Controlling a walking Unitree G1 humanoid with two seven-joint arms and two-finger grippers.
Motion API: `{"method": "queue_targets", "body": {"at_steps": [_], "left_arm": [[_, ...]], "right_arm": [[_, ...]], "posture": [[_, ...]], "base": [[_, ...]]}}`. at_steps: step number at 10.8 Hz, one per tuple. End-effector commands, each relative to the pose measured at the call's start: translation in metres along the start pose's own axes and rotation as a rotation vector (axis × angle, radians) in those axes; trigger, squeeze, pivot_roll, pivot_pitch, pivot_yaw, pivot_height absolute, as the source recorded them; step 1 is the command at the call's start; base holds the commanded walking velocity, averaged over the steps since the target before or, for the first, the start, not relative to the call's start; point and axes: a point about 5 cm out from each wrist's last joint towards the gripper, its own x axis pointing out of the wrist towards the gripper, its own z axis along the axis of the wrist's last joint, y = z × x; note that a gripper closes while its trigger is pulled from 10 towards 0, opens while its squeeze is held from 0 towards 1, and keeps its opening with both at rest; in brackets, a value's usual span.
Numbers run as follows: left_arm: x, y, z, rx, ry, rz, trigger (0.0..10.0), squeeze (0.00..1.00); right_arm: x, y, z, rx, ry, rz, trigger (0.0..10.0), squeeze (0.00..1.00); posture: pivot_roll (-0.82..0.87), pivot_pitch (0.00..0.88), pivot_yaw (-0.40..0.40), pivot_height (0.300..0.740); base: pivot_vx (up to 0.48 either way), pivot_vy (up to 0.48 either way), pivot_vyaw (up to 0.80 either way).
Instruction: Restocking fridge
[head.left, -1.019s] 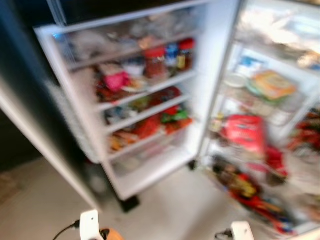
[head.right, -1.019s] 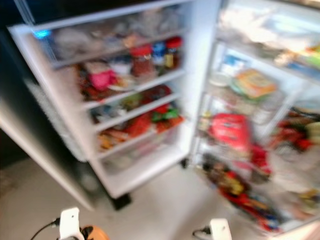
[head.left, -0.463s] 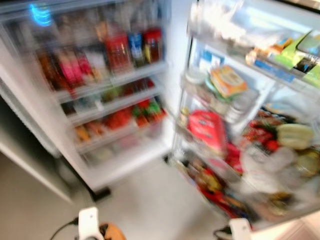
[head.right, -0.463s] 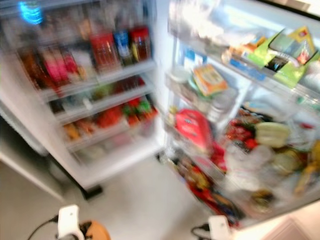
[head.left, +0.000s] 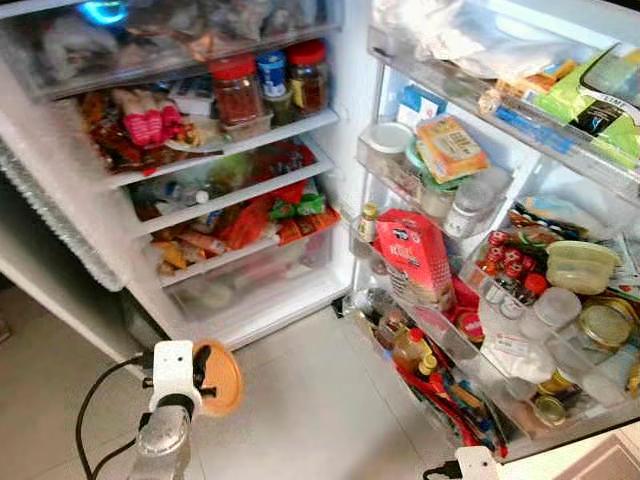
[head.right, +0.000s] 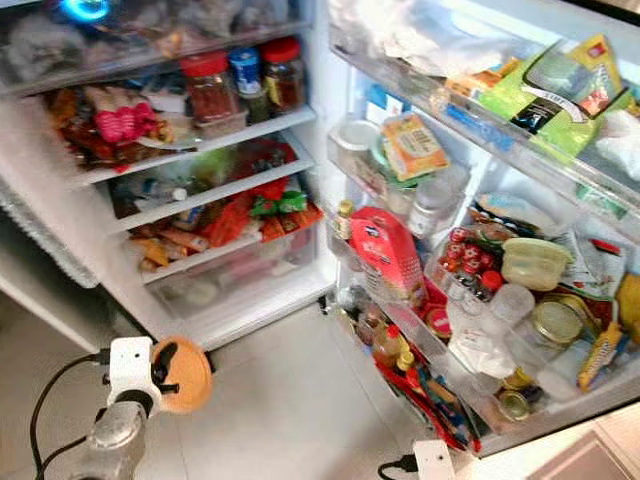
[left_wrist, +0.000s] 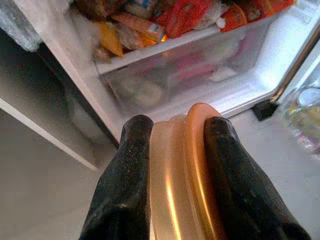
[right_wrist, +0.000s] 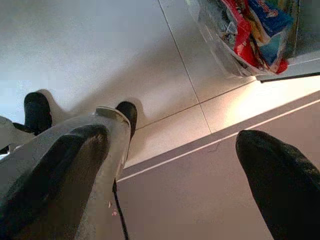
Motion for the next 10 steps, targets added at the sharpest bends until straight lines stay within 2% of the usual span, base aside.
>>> {"method": "queue_targets", "body": {"at_steps": [1,3,7,8,9,10], "left_arm": [[-0.003,0.003,0.000,-0.089,-0.010,0.011,10.0,0.00],[-0.002,0.000,-0.002,-0.433,0.023,0.040,10.0,0.00],[-0.003,0.000,-0.002,-0.439,0.015,0.041,10.0,0.00],[-0.006,-0.007,0.000,-0.743,0.017,-0.017,10.0,0.00],[-0.008,-0.010,0.003,-0.878,-0.001,-0.060,10.0,0.00],[-0.010,-0.010,0.005,-0.889,-0.009,-0.065,10.0,0.00]], "right_arm": [[-0.001,0.002,-0.005,0.001,0.012,0.009,10.0,0.00],[-0.001,0.002,-0.005,-0.004,0.013,0.012,10.0,0.00],[-0.001,0.002,-0.005,-0.005,0.013,0.012,10.0,0.00],[-0.001,0.002,-0.004,-0.024,0.010,0.021,10.0,0.00],[-0.001,0.002,-0.003,-0.049,0.004,0.025,10.0,0.00],[0.000,0.002,-0.001,-0.091,-0.008,0.032,10.0,0.00]], "posture": [[-0.10,0.127,0.007,0.740],[-0.10,0.128,0.007,0.740],[-0.10,0.128,0.007,0.740],[-0.10,0.130,0.005,0.740],[-0.10,0.128,0.004,0.740],[-0.10,0.128,0.004,0.740]], "base": [[0.000,0.000,0.00],[0.000,0.000,0.00],[0.000,0.000,0.00],[0.000,0.000,0.00],[0.000,0.000,0.00],[0.000,0.000,0.77]]}}
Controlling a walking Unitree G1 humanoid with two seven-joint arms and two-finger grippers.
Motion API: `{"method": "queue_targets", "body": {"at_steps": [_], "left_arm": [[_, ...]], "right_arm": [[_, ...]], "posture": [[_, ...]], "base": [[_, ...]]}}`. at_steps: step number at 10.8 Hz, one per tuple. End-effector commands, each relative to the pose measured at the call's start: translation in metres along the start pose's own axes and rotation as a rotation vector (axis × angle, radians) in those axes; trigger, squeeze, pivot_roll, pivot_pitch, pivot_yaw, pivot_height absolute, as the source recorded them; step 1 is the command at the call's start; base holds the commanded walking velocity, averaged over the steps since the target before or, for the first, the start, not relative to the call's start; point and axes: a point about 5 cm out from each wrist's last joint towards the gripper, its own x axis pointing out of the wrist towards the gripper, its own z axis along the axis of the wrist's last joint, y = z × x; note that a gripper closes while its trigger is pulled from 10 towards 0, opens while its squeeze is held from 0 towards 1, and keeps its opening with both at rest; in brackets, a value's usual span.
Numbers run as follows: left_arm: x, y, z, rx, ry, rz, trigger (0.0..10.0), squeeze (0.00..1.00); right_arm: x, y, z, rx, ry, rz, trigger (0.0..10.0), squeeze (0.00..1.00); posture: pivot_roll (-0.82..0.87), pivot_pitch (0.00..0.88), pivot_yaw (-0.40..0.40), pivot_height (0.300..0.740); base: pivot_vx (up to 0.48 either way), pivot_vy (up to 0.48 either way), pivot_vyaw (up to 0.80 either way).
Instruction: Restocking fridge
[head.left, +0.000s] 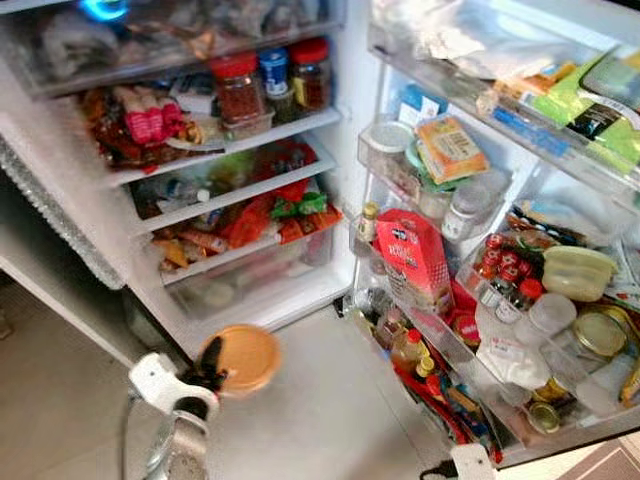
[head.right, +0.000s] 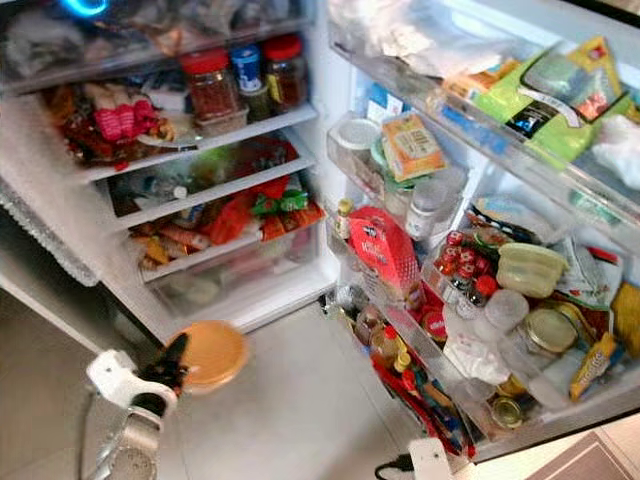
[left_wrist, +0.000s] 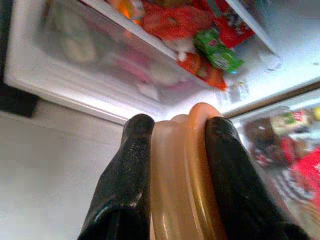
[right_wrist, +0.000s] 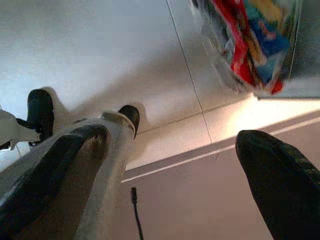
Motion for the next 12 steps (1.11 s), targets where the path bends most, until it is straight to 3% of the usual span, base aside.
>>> {"method": "queue_targets", "body": {"at_steps": [1,4,8,12], "left_arm": [[-0.0023,0.0039,0.0059,-0.036,-0.026,0.005,10.0,0.00],[-0.0018,0.0030,0.0079,-0.044,-0.025,-0.002,10.0,0.00],[-0.0029,-0.0026,0.0112,-0.081,-0.011,-0.031,10.0,0.00],[-0.0025,-0.0038,0.0116,-0.083,-0.017,-0.031,10.0,0.00]], "right_arm": [[-0.0011,-0.0007,-0.0049,-0.043,0.016,0.005,10.0,0.00],[-0.0009,0.0000,-0.0051,-0.029,0.017,0.004,10.0,0.00],[-0.0007,0.0015,-0.0042,-0.048,0.014,0.019,10.0,0.00],[-0.0007,0.0015,-0.0041,-0.056,0.013,0.020,10.0,0.00]], "posture": [[-0.10,0.128,0.004,0.740],[-0.09,0.124,0.005,0.740],[-0.10,0.124,0.005,0.740],[-0.10,0.124,0.005,0.740]], "base": [[0.000,0.000,0.80],[0.000,0.000,0.73],[0.000,0.000,0.00],[0.000,0.000,0.79]]}}
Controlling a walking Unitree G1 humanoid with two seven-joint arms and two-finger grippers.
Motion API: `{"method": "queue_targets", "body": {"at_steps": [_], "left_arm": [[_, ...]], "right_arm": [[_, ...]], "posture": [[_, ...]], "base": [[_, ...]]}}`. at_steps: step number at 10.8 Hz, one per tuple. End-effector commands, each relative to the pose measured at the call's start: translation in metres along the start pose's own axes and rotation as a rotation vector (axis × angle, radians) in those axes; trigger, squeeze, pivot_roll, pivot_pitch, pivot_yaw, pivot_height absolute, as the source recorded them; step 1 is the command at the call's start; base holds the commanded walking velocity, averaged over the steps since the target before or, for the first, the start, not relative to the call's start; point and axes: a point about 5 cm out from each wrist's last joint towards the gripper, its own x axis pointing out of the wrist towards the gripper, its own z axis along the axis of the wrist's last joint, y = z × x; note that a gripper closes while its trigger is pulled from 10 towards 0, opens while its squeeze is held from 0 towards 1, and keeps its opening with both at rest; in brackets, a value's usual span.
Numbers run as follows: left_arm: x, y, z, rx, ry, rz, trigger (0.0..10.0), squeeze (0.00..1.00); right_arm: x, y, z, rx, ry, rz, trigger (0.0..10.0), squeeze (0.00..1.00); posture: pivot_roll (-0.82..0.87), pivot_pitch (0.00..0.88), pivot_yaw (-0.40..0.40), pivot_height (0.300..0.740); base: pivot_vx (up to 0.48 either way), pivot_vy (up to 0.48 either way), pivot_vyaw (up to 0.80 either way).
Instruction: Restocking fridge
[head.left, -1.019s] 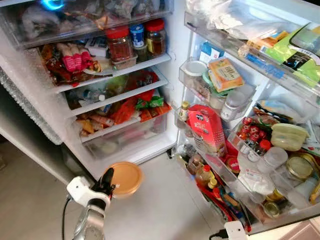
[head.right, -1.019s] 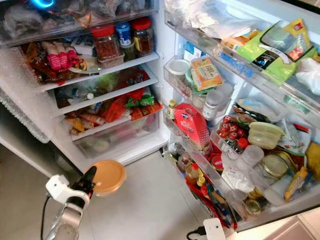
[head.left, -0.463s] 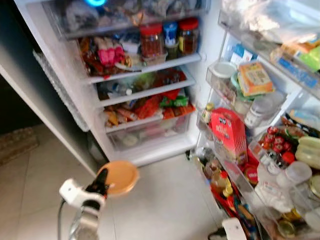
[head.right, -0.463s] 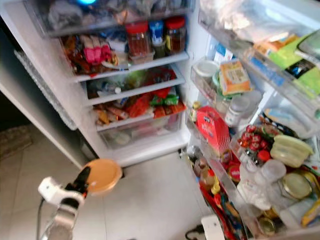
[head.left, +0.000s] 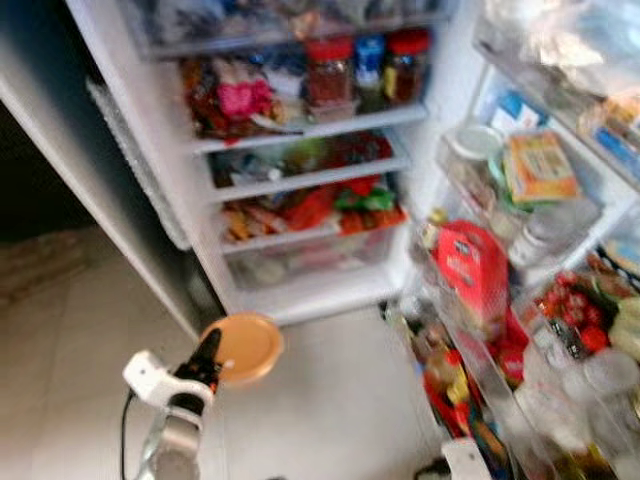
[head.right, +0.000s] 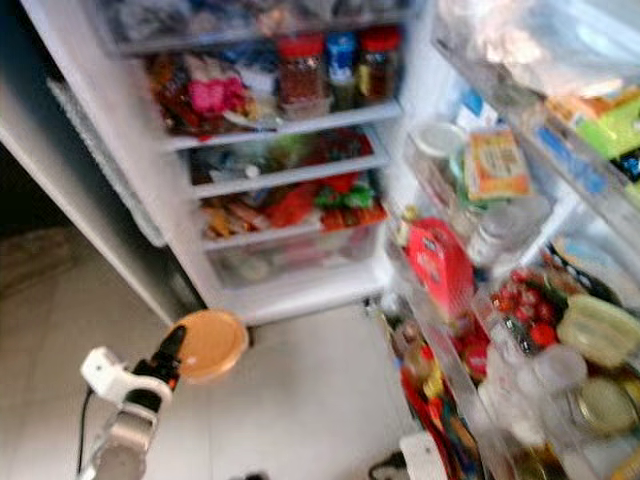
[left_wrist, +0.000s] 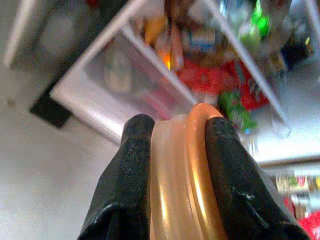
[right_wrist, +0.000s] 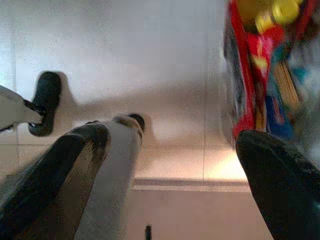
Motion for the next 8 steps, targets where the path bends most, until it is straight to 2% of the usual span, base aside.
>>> {"method": "queue_targets", "body": {"at_steps": [1,8], "left_arm": [[-0.0022,0.0014,-0.0020,-0.007,0.002,0.009,10.0,0.00],[-0.0012,-0.0003,0.0026,-0.010,-0.004,0.012,10.0,0.00]], "right_arm": [[-0.0015,-0.0014,-0.0069,-0.003,0.021,0.000,10.0,0.00],[-0.0014,-0.0012,-0.0066,-0.028,0.027,0.012,10.0,0.00]], "posture": [[-0.10,0.126,0.005,0.740],[-0.10,0.128,0.004,0.740]], "base": [[0.000,0.000,0.00],[0.000,0.000,0.00]]}}
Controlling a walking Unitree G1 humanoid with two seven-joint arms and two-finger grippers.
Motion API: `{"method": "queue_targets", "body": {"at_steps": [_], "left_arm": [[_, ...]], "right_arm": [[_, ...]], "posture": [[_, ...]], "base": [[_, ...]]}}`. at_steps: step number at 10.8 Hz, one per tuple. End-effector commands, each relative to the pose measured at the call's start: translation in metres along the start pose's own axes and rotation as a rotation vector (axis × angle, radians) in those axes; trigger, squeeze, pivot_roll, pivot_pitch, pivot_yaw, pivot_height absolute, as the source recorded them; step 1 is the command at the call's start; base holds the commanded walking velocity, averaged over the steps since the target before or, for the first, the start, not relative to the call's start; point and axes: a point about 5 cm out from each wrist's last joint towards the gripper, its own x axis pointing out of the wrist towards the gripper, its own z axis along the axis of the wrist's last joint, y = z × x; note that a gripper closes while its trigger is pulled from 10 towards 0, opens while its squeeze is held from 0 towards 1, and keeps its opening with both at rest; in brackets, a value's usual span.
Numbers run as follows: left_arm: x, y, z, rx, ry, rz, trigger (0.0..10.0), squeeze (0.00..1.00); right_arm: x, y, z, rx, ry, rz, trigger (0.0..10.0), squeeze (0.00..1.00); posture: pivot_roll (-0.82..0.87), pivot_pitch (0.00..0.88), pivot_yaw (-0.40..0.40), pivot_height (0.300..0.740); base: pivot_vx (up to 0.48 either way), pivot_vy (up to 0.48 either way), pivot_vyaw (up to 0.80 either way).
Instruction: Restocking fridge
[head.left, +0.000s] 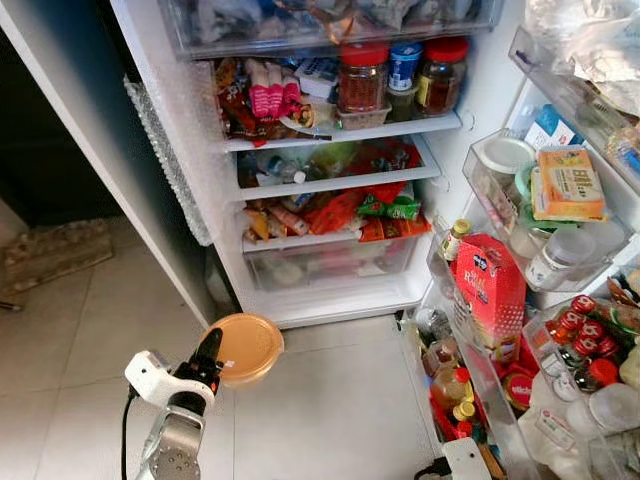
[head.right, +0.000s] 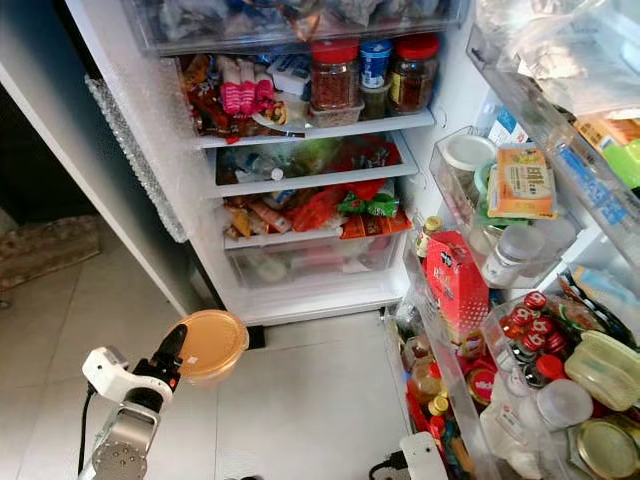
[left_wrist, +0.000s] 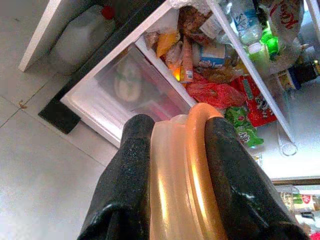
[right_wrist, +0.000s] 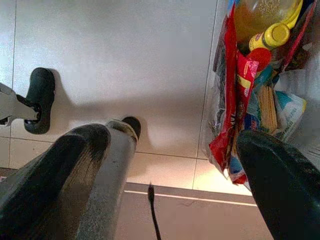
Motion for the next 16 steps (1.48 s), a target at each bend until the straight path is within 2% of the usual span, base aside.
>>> {"method": "queue_targets", "body": {"at_steps": [1,16], "left_arm": [[-0.0012,0.0012,0.0036,-0.002,-0.010,0.006,10.0,0.00],[0.0003,-0.0024,0.0037,0.003,-0.004,-0.004,10.0,0.00]], "right_arm": [[-0.0013,0.0018,-0.0088,0.000,0.028,0.007,10.0,0.00],[-0.0013,0.0016,-0.0091,-0.021,0.036,0.003,10.0,0.00]], "posture": [[-0.10,0.128,0.004,0.740],[-0.09,0.122,0.009,0.740]], "base": [[0.000,0.000,0.00],[0.237,0.000,0.00]]}}
